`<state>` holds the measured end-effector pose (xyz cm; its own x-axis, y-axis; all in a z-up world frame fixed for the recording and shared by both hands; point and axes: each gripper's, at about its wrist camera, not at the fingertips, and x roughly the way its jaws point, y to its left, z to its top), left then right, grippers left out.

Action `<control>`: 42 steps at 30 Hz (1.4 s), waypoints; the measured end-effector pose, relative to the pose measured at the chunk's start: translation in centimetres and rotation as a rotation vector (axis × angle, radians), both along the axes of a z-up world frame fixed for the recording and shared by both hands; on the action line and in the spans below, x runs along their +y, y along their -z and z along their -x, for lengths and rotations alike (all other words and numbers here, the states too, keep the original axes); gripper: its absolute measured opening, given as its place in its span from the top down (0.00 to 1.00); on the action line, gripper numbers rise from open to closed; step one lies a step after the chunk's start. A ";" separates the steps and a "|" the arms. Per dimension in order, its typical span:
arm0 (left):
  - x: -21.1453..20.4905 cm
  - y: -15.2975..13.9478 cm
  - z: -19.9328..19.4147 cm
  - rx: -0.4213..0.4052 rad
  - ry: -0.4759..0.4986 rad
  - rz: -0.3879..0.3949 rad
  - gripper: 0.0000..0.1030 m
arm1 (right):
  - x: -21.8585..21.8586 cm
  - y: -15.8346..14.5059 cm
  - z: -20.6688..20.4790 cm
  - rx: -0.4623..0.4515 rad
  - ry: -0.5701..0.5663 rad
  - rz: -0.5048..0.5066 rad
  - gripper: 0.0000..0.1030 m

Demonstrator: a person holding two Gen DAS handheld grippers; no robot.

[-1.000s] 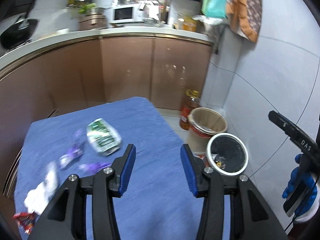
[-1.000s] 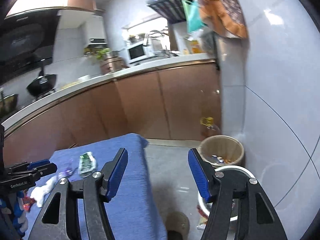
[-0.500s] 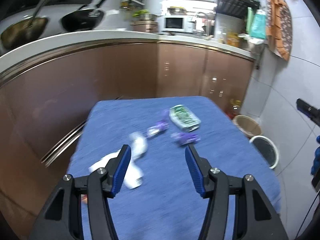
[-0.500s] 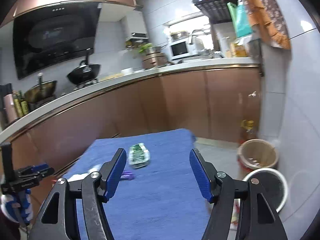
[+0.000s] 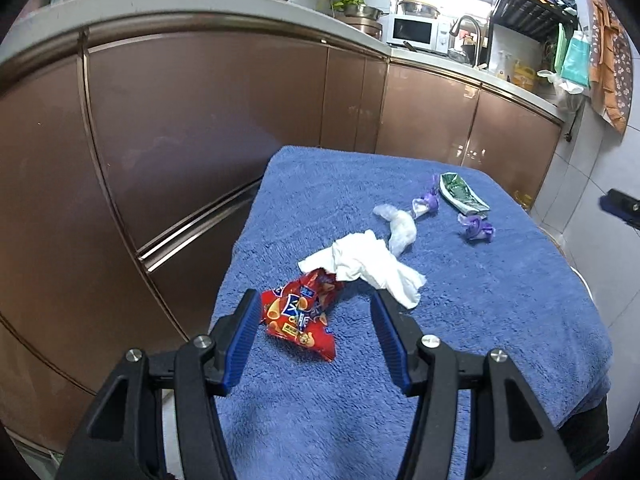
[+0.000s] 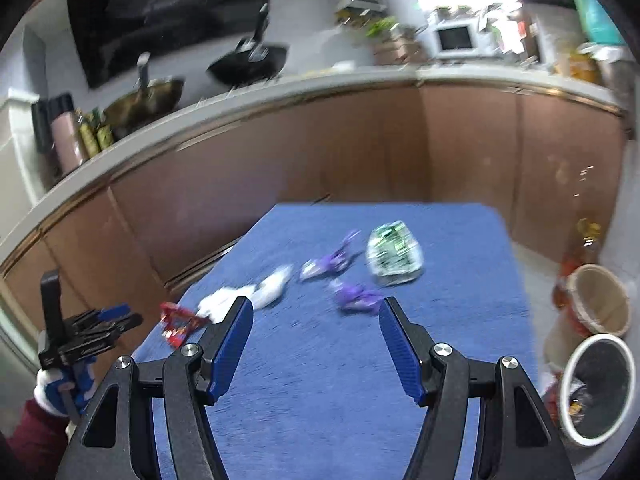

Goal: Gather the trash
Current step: 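Grasp the red snack bag with the left tool while the right tool grasps the white tissue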

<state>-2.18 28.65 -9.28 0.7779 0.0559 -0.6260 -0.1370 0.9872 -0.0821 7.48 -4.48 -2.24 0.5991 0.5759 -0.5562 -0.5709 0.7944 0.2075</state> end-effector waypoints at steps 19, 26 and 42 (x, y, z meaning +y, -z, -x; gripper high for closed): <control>2.5 5.6 -5.0 0.061 0.083 0.078 0.47 | 15.7 8.8 -5.0 0.233 -0.294 0.111 0.39; 2.4 6.6 -5.5 0.075 0.105 0.096 0.48 | 19.9 11.8 -5.8 0.290 -0.361 0.145 0.40; 1.6 7.3 -5.9 0.110 0.111 0.059 0.71 | 20.8 15.3 -6.9 0.340 -0.347 0.143 0.84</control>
